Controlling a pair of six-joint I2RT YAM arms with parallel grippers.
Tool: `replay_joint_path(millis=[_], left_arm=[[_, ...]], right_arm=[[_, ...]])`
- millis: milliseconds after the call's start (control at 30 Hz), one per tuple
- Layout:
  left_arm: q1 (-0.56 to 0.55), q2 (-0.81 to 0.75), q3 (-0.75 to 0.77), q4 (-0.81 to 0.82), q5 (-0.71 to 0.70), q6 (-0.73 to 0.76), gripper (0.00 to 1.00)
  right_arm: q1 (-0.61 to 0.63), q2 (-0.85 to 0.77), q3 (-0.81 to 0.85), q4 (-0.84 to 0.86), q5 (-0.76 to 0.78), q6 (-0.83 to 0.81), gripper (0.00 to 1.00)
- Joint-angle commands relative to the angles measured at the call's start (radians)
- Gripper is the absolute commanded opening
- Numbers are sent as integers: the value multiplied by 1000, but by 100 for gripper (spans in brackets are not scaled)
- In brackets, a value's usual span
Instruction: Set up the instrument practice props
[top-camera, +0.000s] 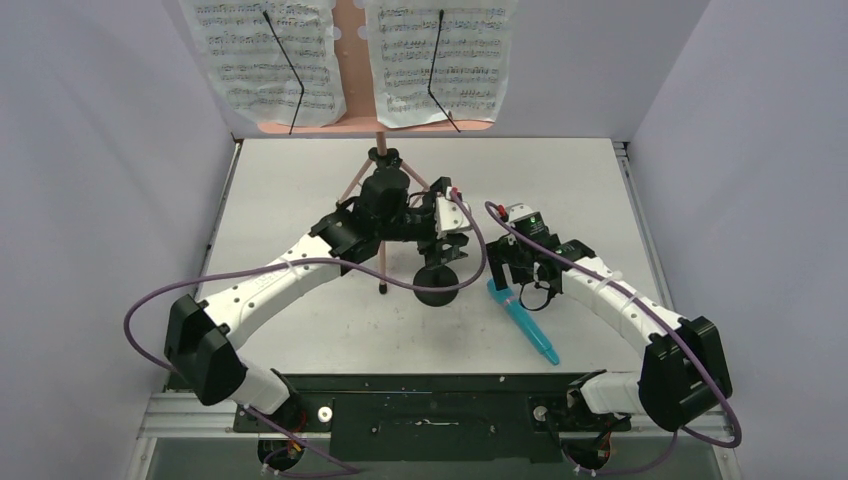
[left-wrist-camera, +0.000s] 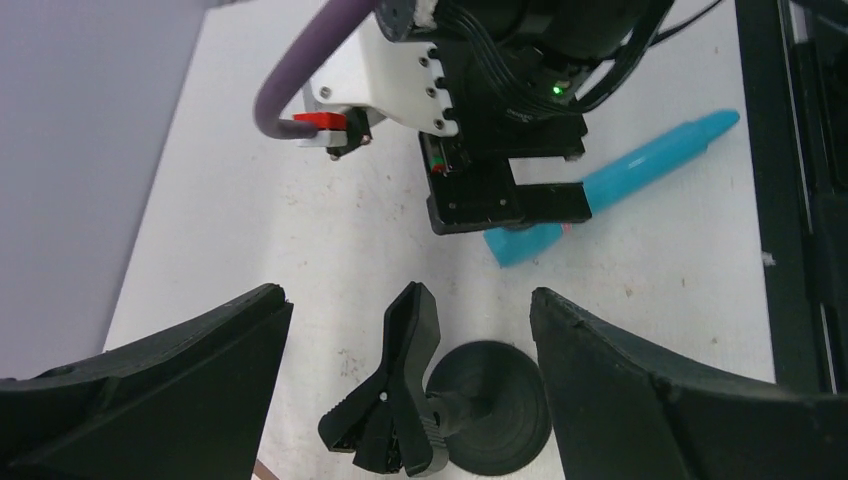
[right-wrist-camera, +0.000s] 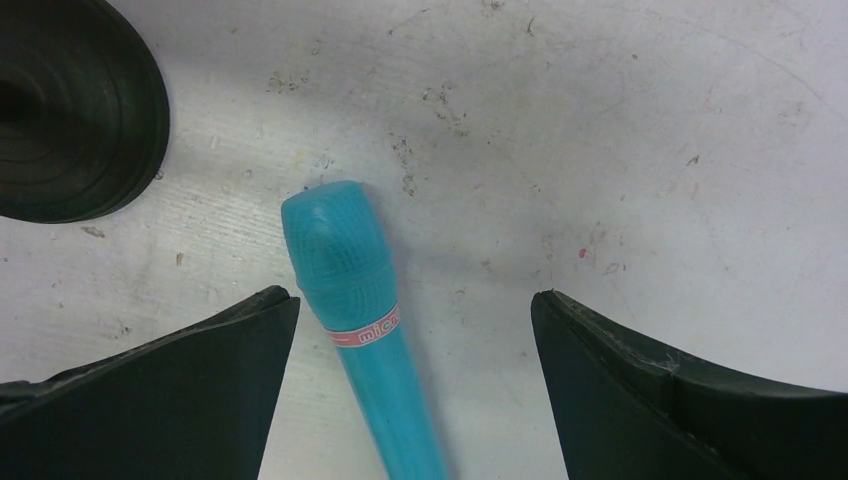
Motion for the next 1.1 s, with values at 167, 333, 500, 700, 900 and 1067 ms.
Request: replay_joint_path(millis=[167,333,500,700,900,1067], left_arm=[[-4,-227,-223,485,-172,-311,92],[-3,-314,-375,619,-270,-445,94],[-2,-350,-391,575,-350,-470,95],[-1,-361,-378,521,-399,-415,97],[6,-351,-370,529,-440,-394,97],[10,-337,-346,531,-463,-398,97]], right_arm=[[-5,-73,-7,-28,-15,-40,90],[-7,-58,10,-55,-35,-67,90],[-7,-21,2,-48,-74,-84,91],[-5,79,16,-53,-159,-111,98],[-7,201,52,-47,-229,-119,79],[-6,278,80,-42,-255,-125,58]])
